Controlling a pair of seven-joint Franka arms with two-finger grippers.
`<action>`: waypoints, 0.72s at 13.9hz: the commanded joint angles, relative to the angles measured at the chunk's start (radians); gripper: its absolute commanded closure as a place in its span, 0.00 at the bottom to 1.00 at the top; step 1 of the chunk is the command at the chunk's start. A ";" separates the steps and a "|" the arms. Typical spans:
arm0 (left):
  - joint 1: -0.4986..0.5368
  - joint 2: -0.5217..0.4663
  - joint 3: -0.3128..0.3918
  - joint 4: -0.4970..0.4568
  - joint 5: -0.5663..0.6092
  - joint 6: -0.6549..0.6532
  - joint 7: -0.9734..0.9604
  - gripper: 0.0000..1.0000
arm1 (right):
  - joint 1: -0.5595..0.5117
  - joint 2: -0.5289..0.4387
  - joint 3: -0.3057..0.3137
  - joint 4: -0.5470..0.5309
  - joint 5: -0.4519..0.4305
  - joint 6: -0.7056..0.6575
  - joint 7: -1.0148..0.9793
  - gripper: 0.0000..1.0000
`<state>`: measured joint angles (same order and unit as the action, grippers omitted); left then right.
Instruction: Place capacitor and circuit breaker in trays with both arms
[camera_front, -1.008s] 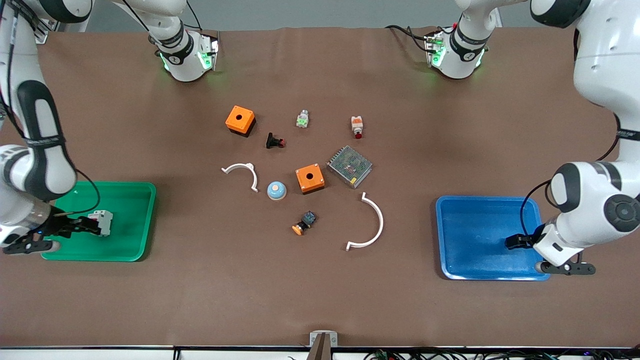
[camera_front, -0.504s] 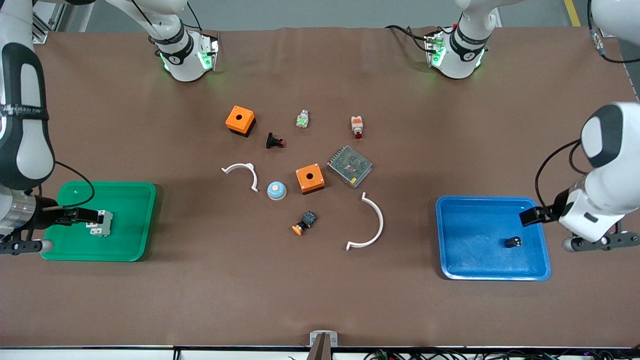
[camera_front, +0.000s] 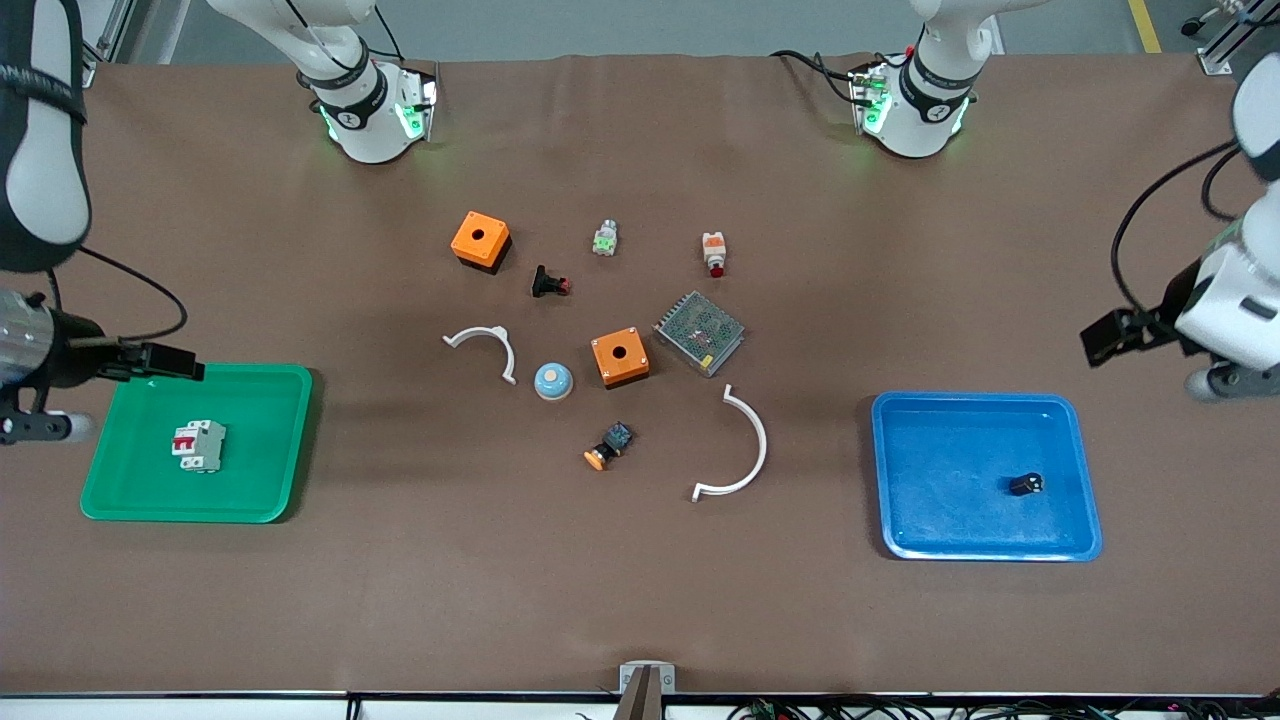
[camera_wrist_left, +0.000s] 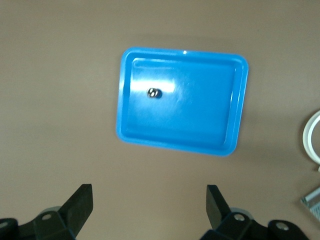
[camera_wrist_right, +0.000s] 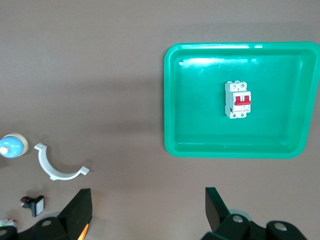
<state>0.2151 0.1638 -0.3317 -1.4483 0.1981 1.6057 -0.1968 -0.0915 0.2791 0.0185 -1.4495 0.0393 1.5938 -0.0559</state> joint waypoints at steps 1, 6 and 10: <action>0.012 -0.079 -0.009 -0.004 -0.031 -0.090 0.039 0.00 | 0.015 -0.043 0.001 -0.011 -0.016 -0.029 0.030 0.00; -0.115 -0.173 0.139 -0.026 -0.117 -0.164 0.112 0.00 | 0.038 -0.035 -0.005 0.063 -0.009 -0.052 0.034 0.00; -0.189 -0.262 0.235 -0.133 -0.147 -0.142 0.111 0.00 | 0.044 -0.046 -0.002 0.064 -0.015 -0.060 0.137 0.00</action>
<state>0.0319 -0.0317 -0.1144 -1.5024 0.0736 1.4435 -0.0998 -0.0563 0.2375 0.0189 -1.4040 0.0381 1.5562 0.0340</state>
